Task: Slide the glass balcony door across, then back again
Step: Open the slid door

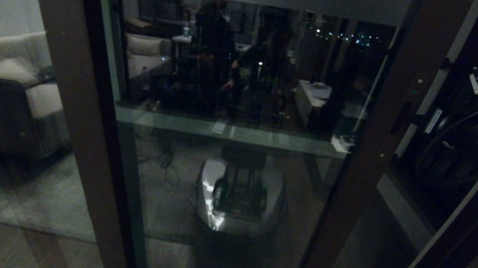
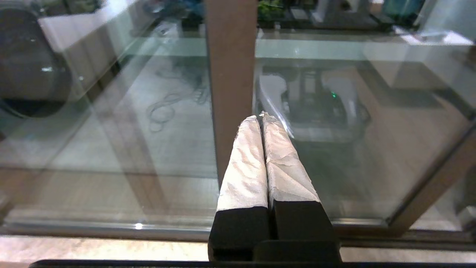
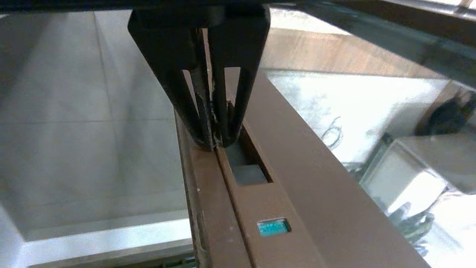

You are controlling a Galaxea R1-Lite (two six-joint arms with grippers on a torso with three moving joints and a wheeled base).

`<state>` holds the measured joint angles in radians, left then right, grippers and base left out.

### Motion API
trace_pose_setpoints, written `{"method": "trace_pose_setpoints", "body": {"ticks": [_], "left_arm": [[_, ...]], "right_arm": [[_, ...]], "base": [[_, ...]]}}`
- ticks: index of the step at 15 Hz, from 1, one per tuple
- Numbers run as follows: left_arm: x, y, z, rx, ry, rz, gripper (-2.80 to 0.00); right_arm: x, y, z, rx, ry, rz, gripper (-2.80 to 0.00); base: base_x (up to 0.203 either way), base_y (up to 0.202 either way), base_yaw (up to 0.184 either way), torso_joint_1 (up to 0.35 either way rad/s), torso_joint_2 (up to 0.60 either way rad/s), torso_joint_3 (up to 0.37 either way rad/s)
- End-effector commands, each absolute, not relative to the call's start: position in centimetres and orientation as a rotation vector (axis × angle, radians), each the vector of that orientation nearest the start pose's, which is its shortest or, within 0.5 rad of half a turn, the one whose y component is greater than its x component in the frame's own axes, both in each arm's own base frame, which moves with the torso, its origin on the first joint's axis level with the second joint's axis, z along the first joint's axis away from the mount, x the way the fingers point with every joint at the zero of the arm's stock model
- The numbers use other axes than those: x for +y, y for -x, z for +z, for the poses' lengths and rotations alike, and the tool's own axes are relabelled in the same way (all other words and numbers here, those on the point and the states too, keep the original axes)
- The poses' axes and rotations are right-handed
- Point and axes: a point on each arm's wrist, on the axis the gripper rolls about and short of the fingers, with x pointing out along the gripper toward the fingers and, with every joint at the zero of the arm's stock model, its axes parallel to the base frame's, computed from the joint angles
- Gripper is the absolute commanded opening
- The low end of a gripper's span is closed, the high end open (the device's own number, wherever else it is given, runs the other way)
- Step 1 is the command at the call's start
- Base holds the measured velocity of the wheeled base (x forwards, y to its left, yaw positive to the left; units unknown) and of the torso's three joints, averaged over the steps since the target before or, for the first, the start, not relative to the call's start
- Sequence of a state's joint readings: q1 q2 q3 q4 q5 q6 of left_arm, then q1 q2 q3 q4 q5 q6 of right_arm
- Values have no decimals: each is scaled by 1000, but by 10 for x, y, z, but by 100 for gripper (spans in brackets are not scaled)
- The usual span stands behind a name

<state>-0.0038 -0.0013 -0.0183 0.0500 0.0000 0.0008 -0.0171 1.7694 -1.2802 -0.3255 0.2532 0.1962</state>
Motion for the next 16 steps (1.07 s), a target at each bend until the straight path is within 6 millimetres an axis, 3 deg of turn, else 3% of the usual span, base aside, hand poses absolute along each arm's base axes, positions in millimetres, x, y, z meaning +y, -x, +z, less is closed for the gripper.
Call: {"method": "trace_pose_setpoints", "body": {"ticks": [1,6,10,14,16], "left_arm": [[0,24,75,31,0,-3,-280],[0,24,75,31,0,-3,-280],[0,24,75,31,0,-3,-280],[0,24,75,31,0,-3,-280],[0,24,75,31,-1,-3,-280]], "right_arm": [[7,-350,261,186,-215,216,-280],[6,-343,267,171,-211,209,-280],[-13,-309,277,141,-168,155,-280],[-43,-272,302,51,-151,94,-280],[-49,-270,303,49,-152,113,-280]], "base": [[0,0,0,0,0,0],[0,0,0,0,0,0],[0,0,0,0,0,0],[0,0,0,0,0,0],[0,0,0,0,0,0]]}}
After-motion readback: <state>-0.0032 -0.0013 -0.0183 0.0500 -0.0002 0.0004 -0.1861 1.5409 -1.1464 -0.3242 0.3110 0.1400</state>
